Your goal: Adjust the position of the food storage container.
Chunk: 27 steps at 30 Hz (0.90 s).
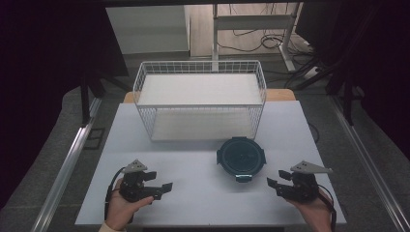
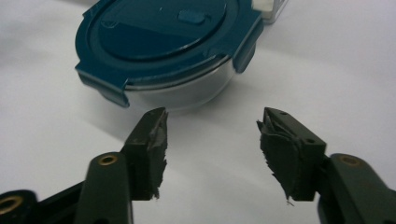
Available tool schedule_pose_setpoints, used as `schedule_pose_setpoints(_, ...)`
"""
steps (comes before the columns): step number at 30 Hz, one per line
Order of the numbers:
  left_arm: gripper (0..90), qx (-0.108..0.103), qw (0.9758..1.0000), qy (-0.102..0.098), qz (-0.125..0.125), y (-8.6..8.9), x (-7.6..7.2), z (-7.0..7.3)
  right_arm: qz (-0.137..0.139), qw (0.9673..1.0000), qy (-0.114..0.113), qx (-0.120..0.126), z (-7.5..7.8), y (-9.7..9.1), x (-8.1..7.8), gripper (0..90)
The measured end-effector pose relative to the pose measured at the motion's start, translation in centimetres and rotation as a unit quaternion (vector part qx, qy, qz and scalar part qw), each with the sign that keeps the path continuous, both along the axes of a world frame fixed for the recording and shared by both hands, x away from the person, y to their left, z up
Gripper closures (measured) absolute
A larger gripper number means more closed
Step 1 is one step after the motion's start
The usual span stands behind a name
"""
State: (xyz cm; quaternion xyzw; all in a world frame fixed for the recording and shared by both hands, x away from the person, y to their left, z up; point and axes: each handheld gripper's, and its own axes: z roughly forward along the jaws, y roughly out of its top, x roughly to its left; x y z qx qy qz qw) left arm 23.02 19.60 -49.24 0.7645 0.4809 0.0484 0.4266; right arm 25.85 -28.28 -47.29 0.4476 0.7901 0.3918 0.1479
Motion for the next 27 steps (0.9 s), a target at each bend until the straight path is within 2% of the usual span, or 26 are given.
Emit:
schedule_pose_setpoints(2,16.8,0.0,1.0,0.0,0.001,0.1,0.0,0.0,-0.003,1.0,0.003,0.003,0.3,0.0,0.2,44.9)
schedule_pose_setpoints(3,16.8,0.0,1.0,0.0,0.002,0.1,0.0,0.1,-0.006,1.0,0.007,0.004,0.8,-0.1,0.8,48.7)
schedule_pose_setpoints(7,16.6,-0.022,0.9997,0.007,-0.002,0.6,0.1,0.2,-0.004,0.9997,0.011,-0.019,2.0,0.2,2.2,58.8)
schedule_pose_setpoints(10,16.6,-0.016,0.9999,0.004,0.0,0.6,0.1,0.2,0.001,0.9995,0.009,-0.028,2.6,0.4,2.9,63.7)
schedule_pose_setpoints(11,16.6,-0.017,0.9999,0.003,-0.001,0.6,0.1,0.3,0.004,0.9994,0.015,-0.032,3.1,0.6,3.6,68.6)
schedule_pose_setpoints(12,16.6,-0.017,0.9999,0.003,-0.001,0.6,0.1,0.3,0.004,0.9994,0.015,-0.032,3.1,0.6,3.6,68.6)
schedule_pose_setpoints(15,16.6,-0.013,0.9999,0.001,-0.001,0.6,0.1,0.3,0.014,0.9985,0.017,-0.05,3.9,1.3,4.9,78.1)
schedule_pose_setpoints(17,16.6,-0.014,0.9999,0.002,-0.001,0.6,0.1,0.3,0.018,0.9984,0.017,-0.051,4.1,1.5,5.2,80.9)
schedule_pose_setpoints(19,16.6,-0.016,0.9999,0.004,-0.001,0.6,0.2,0.2,0.027,0.998,0.019,-0.054,4.6,1.9,6.4,87.3)
schedule_pose_setpoints(21,16.6,-0.015,0.9999,0.005,-0.002,0.6,0.2,0.1,0.027,0.9979,0.021,-0.055,4.7,1.9,6.7,88.3)
schedule_pose_setpoints(23,16.7,-0.014,0.9999,0.006,-0.002,0.6,0.3,0.0,0.028,0.9973,0.023,-0.064,4.9,2.2,7.7,89.0)
schedule_pose_setpoints(25,16.6,-0.015,0.9999,0.006,-0.003,0.6,0.3,-0.1,0.027,0.9974,0.025,-0.062,5.0,2.3,8.1,89.0)
schedule_pose_setpoints(27,16.5,-0.018,0.9998,0.006,-0.004,0.6,0.3,-0.1,0.026,0.9973,0.033,-0.06,5.1,2.6,9.3,89.0)
